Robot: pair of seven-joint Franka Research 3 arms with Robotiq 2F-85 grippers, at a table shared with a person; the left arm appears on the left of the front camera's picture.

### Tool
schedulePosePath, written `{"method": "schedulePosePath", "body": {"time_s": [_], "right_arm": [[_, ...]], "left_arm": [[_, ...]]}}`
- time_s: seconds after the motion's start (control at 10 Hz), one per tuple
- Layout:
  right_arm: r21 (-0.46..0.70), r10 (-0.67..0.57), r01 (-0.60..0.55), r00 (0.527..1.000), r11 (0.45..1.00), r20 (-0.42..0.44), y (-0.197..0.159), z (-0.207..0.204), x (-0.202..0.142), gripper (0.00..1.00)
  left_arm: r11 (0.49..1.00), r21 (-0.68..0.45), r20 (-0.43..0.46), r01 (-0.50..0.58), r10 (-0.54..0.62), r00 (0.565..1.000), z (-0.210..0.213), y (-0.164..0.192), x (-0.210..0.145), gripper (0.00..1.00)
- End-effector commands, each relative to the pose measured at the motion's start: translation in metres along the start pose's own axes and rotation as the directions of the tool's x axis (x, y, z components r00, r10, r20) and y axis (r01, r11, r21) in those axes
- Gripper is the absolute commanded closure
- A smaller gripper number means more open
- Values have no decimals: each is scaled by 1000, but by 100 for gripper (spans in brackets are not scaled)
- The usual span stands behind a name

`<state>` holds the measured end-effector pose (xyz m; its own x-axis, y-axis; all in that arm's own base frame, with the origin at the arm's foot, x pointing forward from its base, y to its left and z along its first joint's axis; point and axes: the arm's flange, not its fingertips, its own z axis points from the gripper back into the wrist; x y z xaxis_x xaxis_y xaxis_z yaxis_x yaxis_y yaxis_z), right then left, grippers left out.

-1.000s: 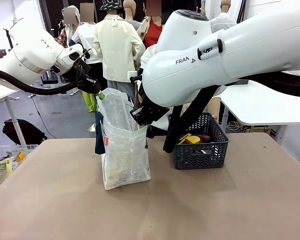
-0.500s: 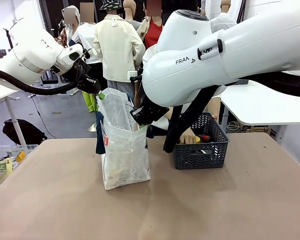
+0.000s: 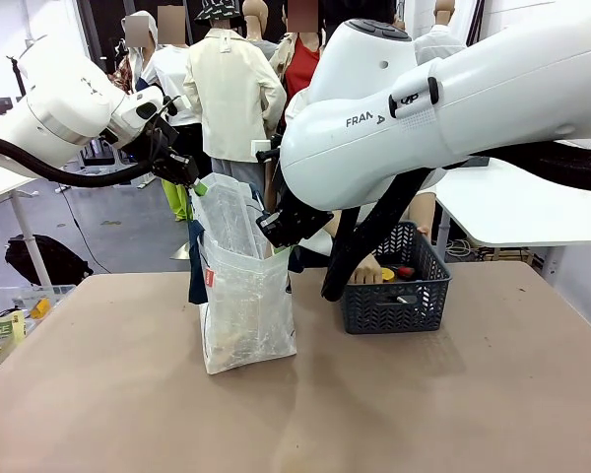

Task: Transfer purchased items from the store into the shopping bag.
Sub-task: Move the Reusable shopping bag to the right side of the table.

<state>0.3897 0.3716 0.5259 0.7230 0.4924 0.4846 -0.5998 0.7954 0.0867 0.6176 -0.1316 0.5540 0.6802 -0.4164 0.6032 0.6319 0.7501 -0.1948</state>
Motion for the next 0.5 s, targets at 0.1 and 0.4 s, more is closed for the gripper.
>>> {"method": "schedulePosePath", "body": {"time_s": [0.1, 0.4], "right_arm": [[-3, 11, -11, 1000, 1000, 3, -1, 1, 0, 100], [-3, 11, -11, 1000, 1000, 3, -1, 1, 0, 100]], "left_arm": [[1000, 1, 3, -2, 2, 1000, 2, 2, 0, 100], [1000, 1, 3, -2, 2, 1000, 2, 2, 0, 100]]}}
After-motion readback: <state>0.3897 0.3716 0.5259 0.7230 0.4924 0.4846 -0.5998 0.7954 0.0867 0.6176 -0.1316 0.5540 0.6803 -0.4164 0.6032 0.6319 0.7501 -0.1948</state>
